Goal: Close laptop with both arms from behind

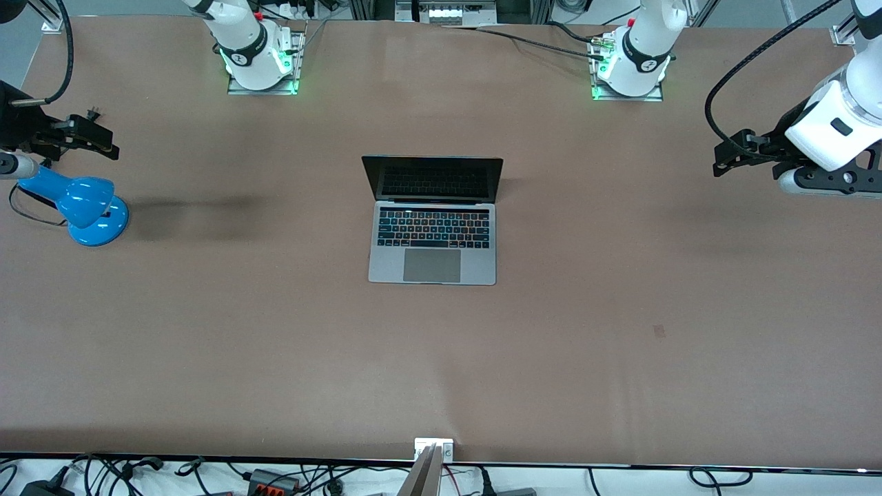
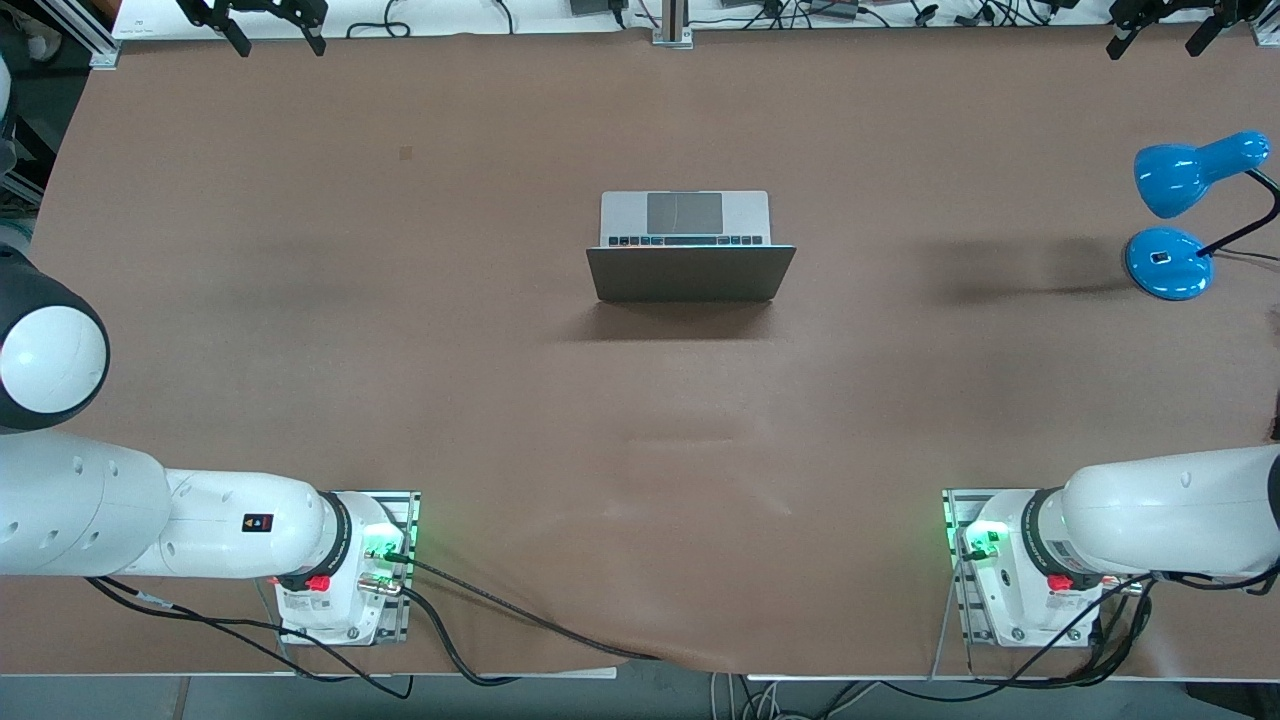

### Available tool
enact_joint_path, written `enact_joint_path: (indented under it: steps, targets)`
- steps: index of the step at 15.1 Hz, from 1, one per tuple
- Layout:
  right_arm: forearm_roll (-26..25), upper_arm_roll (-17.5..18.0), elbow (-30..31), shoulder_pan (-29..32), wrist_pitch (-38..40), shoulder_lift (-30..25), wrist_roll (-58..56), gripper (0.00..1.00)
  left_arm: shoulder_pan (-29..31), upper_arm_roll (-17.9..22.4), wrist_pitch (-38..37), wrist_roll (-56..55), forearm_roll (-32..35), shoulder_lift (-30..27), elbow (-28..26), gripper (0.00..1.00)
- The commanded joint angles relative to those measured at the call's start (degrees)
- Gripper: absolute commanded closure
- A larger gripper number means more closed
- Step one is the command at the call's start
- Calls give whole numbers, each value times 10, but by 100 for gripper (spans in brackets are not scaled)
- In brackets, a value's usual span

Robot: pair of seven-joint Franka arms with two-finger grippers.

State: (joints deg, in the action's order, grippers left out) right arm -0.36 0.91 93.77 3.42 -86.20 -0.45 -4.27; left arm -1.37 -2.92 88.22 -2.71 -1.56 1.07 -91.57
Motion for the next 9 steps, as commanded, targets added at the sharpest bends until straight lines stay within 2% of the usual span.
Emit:
enact_joint_path:
  steps: [1, 9]
  targets:
    - [-4, 1, -13, 0, 9, 5, 7, 0, 6, -2, -11, 14, 4, -4, 8, 0]
    - [1, 0, -12, 2, 11, 16, -4, 0, 4, -3, -19, 15, 1, -5, 10, 0]
